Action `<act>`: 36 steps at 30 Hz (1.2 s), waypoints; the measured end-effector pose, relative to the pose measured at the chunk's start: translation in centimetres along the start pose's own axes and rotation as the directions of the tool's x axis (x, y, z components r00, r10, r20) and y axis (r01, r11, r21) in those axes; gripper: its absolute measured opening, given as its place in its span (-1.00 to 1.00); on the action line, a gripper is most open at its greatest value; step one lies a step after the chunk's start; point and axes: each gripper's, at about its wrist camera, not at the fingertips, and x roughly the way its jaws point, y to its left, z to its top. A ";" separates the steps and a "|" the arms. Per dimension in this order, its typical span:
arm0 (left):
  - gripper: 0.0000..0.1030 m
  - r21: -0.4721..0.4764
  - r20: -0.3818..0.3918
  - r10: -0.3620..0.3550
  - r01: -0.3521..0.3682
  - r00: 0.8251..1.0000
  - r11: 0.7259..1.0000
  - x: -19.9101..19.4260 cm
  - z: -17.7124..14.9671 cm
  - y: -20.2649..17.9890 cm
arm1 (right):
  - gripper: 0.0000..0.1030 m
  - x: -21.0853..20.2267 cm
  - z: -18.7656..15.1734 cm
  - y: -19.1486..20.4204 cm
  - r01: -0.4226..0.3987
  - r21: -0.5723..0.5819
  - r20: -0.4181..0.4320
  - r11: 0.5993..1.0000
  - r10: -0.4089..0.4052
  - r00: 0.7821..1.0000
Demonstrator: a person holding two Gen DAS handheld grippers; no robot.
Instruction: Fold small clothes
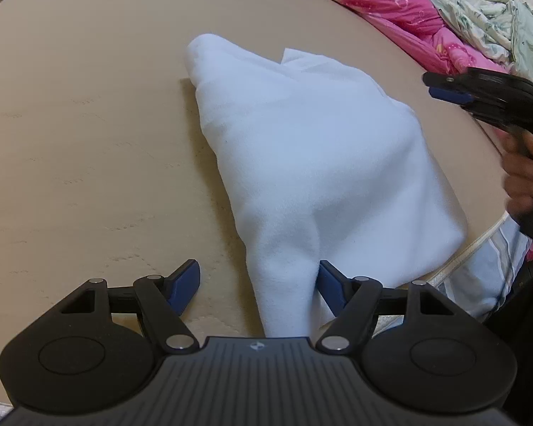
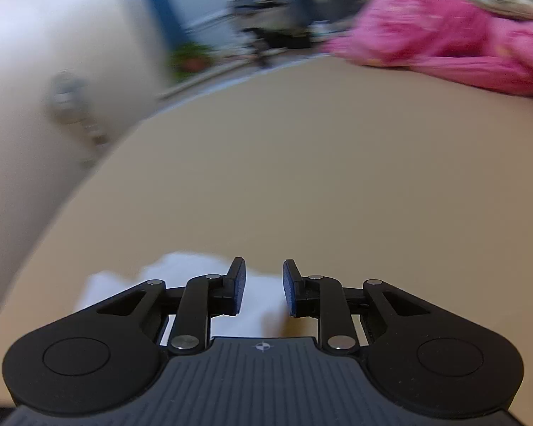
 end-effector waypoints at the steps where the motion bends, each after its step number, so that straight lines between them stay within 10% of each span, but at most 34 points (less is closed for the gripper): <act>1: 0.49 0.000 0.001 0.000 0.000 1.000 1.000 -0.1 0.0 0.0 | -0.46 -0.7 -0.4 0.5 -0.065 -0.039 -0.037 0.997 0.063 0.997; 4: 0.49 0.004 0.005 0.003 -0.003 1.000 1.000 -0.3 0.2 0.0 | -0.36 -1.7 -2.4 2.4 -0.175 -0.189 -0.184 0.966 0.140 0.973; 9: 0.49 0.009 0.015 0.001 -0.001 1.000 1.000 -0.9 -0.2 -0.1 | -0.16 1.5 -7.0 2.2 -0.059 -0.366 -0.429 0.929 -0.112 0.896; 19: 0.55 -0.126 0.113 -0.126 0.140 0.986 0.982 -2.9 0.4 2.1 | 0.11 -3.0 -4.0 0.6 -0.003 -0.095 -0.246 0.995 -0.021 0.969; 36: 0.57 -0.399 0.174 -0.251 0.301 0.952 0.866 4.5 4.5 6.4 | 0.09 2.7 -5.1 -0.1 0.041 0.084 -0.310 0.996 -0.013 0.951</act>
